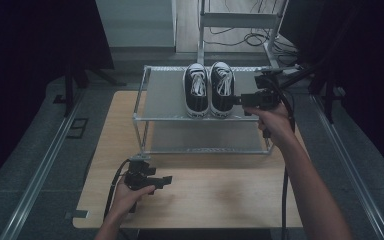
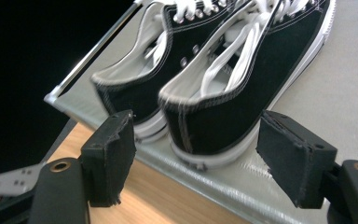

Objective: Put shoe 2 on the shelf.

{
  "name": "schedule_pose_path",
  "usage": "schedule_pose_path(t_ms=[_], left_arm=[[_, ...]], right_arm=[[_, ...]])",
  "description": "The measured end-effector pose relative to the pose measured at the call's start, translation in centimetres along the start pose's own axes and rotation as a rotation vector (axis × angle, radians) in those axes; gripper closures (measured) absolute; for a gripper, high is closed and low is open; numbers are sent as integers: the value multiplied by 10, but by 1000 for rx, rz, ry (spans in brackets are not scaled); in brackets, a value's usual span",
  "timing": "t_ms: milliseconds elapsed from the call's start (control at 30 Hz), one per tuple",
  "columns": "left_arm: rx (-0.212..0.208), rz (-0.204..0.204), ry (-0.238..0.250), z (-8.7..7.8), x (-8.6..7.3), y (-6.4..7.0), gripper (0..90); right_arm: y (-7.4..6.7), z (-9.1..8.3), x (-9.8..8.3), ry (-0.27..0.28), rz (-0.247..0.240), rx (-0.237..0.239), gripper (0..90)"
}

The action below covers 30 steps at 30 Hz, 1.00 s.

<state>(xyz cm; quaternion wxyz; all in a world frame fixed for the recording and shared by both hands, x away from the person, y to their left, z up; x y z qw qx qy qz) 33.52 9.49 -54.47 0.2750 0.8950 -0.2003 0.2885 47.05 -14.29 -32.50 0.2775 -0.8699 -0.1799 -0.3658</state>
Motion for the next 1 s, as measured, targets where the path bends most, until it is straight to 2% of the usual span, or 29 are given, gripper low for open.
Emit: schedule_pose_path(t_ms=[233, 367, 533, 633, 833, 1000], left_arm=[[1, 5, -5, 0, -2, 0, 183], [2, 5, -2, -1, -2, 0, 183], [2, 7, -2, -2, -2, 0, 183], [5, 10, -2, -2, -2, -1, 184], [11, 19, 3, -2, -3, -1, 186], [29, 40, 23, 1, -1, -8, 191]], right_arm=[[-12, -17, -38, 31, -66, 72, 284], [-15, -23, -64, 44, -106, 94, 288], [-13, -27, -92, 59, -155, 99, 290], [-9, -26, -105, 62, -162, 101, 290], [-2, -19, -115, 51, -159, 91, 291], [-1, -21, -117, 84, -175, 98, 280]])
Point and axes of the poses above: each handheld gripper's, and its own axes: z roughly forward along the jaws, x roughly out of its top, y roughly to its right, the point moved 10 cm from there along z, roughly forward along the jaws, and after that the axes turned 1 degree about x, right-handed, at the moved point
